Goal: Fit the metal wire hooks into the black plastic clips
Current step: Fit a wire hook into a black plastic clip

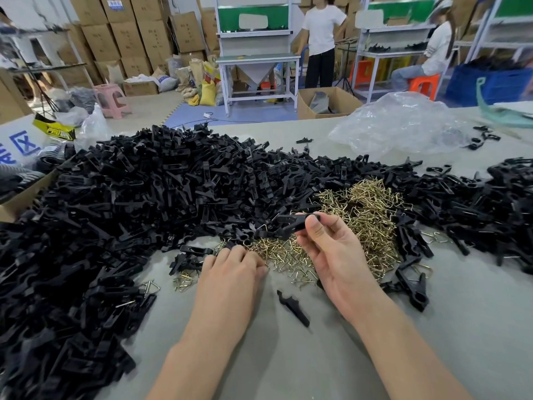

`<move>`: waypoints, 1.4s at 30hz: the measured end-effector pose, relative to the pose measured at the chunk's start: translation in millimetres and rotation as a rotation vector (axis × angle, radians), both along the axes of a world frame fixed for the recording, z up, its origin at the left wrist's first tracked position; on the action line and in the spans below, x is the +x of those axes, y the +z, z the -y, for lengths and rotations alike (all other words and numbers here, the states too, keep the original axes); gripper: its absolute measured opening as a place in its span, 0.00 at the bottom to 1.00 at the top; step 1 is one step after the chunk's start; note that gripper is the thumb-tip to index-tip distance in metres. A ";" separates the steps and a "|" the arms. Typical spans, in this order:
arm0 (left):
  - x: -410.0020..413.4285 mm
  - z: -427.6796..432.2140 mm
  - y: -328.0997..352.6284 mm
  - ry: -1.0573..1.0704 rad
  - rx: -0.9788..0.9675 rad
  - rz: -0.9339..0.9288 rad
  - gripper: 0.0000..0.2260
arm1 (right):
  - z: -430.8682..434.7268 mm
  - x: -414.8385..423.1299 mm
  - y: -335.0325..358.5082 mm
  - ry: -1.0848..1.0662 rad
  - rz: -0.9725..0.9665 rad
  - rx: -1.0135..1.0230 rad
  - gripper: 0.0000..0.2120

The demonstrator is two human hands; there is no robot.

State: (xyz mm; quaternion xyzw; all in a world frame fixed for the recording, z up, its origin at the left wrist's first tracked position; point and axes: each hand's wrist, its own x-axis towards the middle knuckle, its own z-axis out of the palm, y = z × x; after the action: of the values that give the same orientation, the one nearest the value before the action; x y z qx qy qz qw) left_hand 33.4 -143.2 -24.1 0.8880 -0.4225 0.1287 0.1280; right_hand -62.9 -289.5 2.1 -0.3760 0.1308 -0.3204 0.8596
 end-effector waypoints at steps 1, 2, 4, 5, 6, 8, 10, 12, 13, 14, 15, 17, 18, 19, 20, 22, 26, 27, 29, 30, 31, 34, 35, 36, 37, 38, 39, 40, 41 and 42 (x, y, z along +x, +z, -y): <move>-0.9 0.6 1.2 0.000 0.024 0.023 0.09 | -0.2 0.1 0.0 0.001 -0.002 -0.002 0.13; -2.7 1.7 3.8 0.001 0.044 0.047 0.08 | -0.3 0.3 0.1 0.003 -0.003 -0.003 0.13; -7.0 3.6 7.1 0.009 0.102 0.076 0.10 | -1.0 0.9 0.4 0.006 0.002 0.002 0.14; -8.4 3.8 6.9 0.016 0.116 0.085 0.12 | -1.2 1.0 0.6 0.008 0.007 0.007 0.14; -8.9 3.1 6.0 0.009 0.089 0.069 0.14 | -1.3 0.8 0.5 0.011 0.012 0.010 0.14; -13.1 1.3 11.6 -0.028 -0.134 -0.110 0.12 | -1.9 0.3 0.1 0.028 0.022 0.013 0.13; -16.5 0.3 19.8 -0.006 -0.491 -0.435 0.08 | -2.7 0.6 -0.5 0.048 0.031 0.025 0.12; -17.2 1.5 29.9 0.034 -0.792 -0.802 0.10 | -4.3 1.9 -0.8 0.074 0.032 0.028 0.12; -17.0 2.7 34.0 0.033 -0.888 -0.969 0.12 | -5.3 2.5 -1.3 0.088 0.031 0.019 0.13; -17.4 3.2 37.6 0.023 -0.965 -1.125 0.13 | -6.2 2.9 -2.0 0.101 0.033 0.005 0.13; -18.2 3.9 40.4 0.007 -1.037 -1.259 0.13 | -6.9 2.8 -2.5 0.114 0.036 -0.009 0.13; -19.1 4.3 41.6 -0.022 -1.116 -1.406 0.12 | -8.3 2.3 -2.9 0.135 0.041 -0.039 0.12; -20.3 4.2 41.9 -0.035 -1.123 -1.432 0.12 | -8.7 2.1 -3.0 0.146 0.041 -0.055 0.12; -21.6 4.5 42.4 -0.047 -1.121 -1.445 0.12 | -9.3 2.0 -3.2 0.160 0.044 -0.068 0.11; -22.7 4.5 42.8 -0.056 -1.118 -1.456 0.12 | -10.0 1.8 -3.3 0.174 0.048 -0.075 0.11; -24.1 4.9 44.4 -0.051 -1.130 -1.484 0.15 | -11.2 1.9 -4.0 0.190 0.056 -0.080 0.11; -26.4 6.2 44.9 -0.034 -1.144 -1.549 0.10 | -11.9 2.9 -6.1 0.190 0.067 -0.102 0.11; -26.6 6.5 44.4 -0.030 -1.137 -1.555 0.09 | -11.7 2.9 -6.7 0.189 0.066 -0.111 0.11; -26.2 7.2 42.2 -0.014 -1.132 -1.562 0.09 | -11.5 2.3 -7.5 0.185 0.053 -0.142 0.11; -25.6 7.7 40.6 -0.008 -1.129 -1.562 0.09 | -11.4 1.9 -7.5 0.180 0.041 -0.171 0.11; -25.2 8.5 39.2 -0.005 -1.127 -1.554 0.09 | -11.6 1.3 -7.2 0.172 0.022 -0.217 0.10; -24.5 10.1 32.5 0.018 -1.103 -1.435 0.13 | -14.3 1.0 -5.4 0.128 -0.053 -0.426 0.10; -24.7 10.8 29.1 0.026 -1.079 -1.387 0.15 | -16.1 1.5 -5.2 0.117 -0.075 -0.499 0.13; -25.0 11.1 25.6 0.032 -1.053 -1.357 0.18 | -18.5 2.1 -5.4 0.109 -0.100 -0.554 0.16; -25.7 12.4 23.3 0.038 -1.032 -1.354 0.20 | -21.2 2.0 -5.5 0.100 -0.131 -0.598 0.17; -26.1 13.5 21.9 0.047 -1.020 -1.383 0.21 | -23.9 1.7 -5.4 0.088 -0.160 -0.630 0.16; -25.9 14.7 22.2 0.061 -1.017 -1.439 0.21 | -25.8 1.0 -6.6 0.080 -0.186 -0.657 0.14; -25.4 15.3 23.4 0.069 -1.021 -1.515 0.20 | -27.2 0.1 -9.0 0.085 -0.210 -0.661 0.12; -24.5 15.5 24.5 0.055 -1.023 -1.596 0.19 | -28.4 -0.5 -11.0 0.102 -0.222 -0.636 0.10; -23.5 14.9 24.8 0.020 -1.012 -1.663 0.20 | -29.0 -0.4 -12.9 0.105 -0.242 -0.636 0.09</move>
State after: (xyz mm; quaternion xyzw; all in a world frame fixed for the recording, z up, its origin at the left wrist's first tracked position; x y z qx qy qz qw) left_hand 9.9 -158.1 0.7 0.5390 -0.0845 -0.3721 0.7509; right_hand -63.3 -260.5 -10.7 -0.6668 0.1060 -0.2536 0.6927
